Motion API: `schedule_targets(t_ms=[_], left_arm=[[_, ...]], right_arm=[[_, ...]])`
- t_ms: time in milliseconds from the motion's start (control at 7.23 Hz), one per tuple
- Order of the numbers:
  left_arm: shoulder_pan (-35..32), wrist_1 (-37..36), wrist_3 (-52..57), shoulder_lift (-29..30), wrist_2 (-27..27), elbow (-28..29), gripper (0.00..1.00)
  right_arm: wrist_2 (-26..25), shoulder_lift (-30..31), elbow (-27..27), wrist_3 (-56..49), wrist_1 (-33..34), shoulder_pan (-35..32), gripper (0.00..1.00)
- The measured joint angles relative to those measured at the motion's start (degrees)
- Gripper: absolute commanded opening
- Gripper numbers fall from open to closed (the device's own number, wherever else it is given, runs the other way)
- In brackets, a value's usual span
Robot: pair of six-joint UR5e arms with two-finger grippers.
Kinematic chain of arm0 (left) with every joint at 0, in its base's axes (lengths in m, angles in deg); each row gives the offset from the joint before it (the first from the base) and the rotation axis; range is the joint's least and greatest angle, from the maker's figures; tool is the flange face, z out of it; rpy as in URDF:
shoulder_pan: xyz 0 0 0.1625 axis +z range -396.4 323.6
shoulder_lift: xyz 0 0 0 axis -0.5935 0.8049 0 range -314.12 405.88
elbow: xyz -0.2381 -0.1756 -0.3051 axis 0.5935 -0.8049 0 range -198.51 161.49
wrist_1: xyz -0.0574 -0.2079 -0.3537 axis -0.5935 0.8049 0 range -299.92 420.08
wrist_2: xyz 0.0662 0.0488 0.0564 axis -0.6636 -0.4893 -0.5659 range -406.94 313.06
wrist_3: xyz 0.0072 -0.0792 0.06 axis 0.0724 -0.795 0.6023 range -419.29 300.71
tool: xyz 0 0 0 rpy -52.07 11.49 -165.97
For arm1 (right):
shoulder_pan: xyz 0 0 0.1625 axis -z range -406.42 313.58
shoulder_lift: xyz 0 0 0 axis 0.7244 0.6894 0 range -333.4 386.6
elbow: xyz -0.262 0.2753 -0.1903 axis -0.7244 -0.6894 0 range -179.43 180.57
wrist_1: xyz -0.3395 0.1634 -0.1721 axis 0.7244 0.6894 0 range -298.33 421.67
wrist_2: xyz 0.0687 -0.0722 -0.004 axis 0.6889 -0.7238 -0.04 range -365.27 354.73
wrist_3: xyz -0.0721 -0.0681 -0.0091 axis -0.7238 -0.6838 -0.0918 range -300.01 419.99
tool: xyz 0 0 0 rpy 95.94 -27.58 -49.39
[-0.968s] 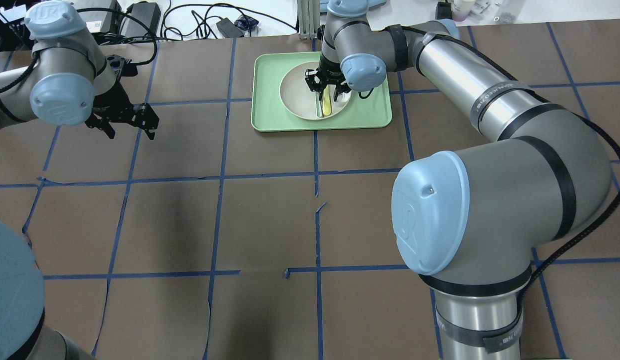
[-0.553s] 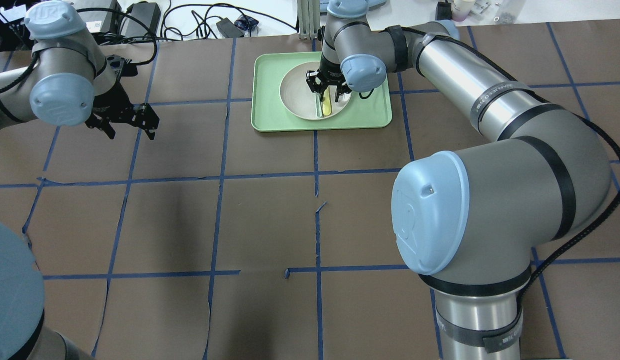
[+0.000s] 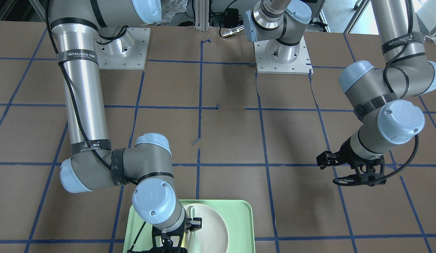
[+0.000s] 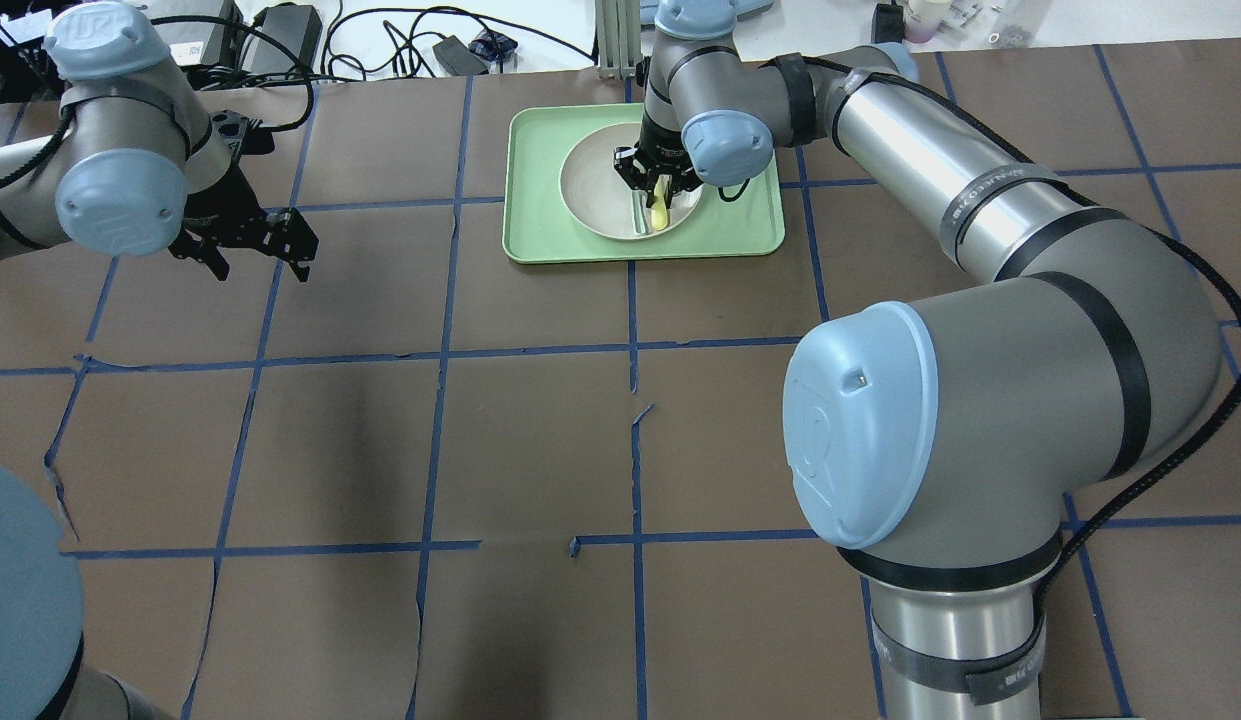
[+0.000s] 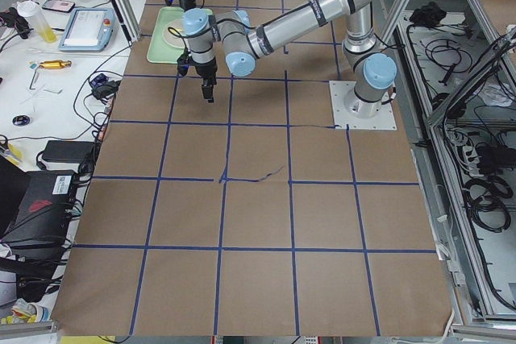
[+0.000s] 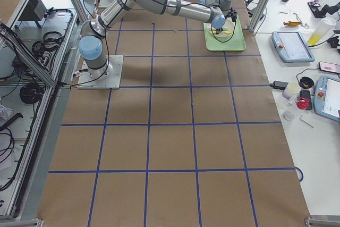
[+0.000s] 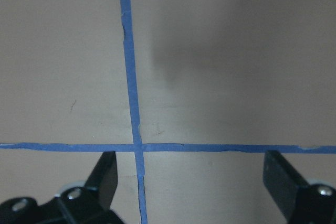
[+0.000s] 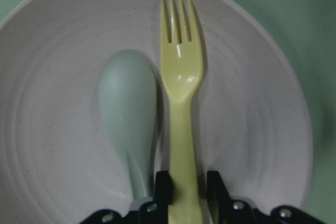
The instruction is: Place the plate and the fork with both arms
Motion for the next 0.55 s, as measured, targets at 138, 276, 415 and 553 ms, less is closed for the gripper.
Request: schedule_targets(t_ms=[138,276,415,553], left_arm=[[0.0,0.0,-0.1,-0.5,0.1,-0.5,1.00],[-0.1,0.1,-0.1,-0.8,0.2,-0.7,1.00],[-0.1,0.2,-0.2,-1.0,0.2,-0.9,1.00],[-0.2,0.3,-0.2,-1.2,0.2,-1.0,1.00]], right_arm=[[0.0,0.2,0.0,0.6,-0.1,0.0,0.00],[0.2,0.5,0.0,1.3,-0.1,0.0,0.00],[0.5,1.3,0.0,2.6,-0.2,0.0,0.00],[0.9,2.1,0.0,3.7,-0.2,0.0,0.00]])
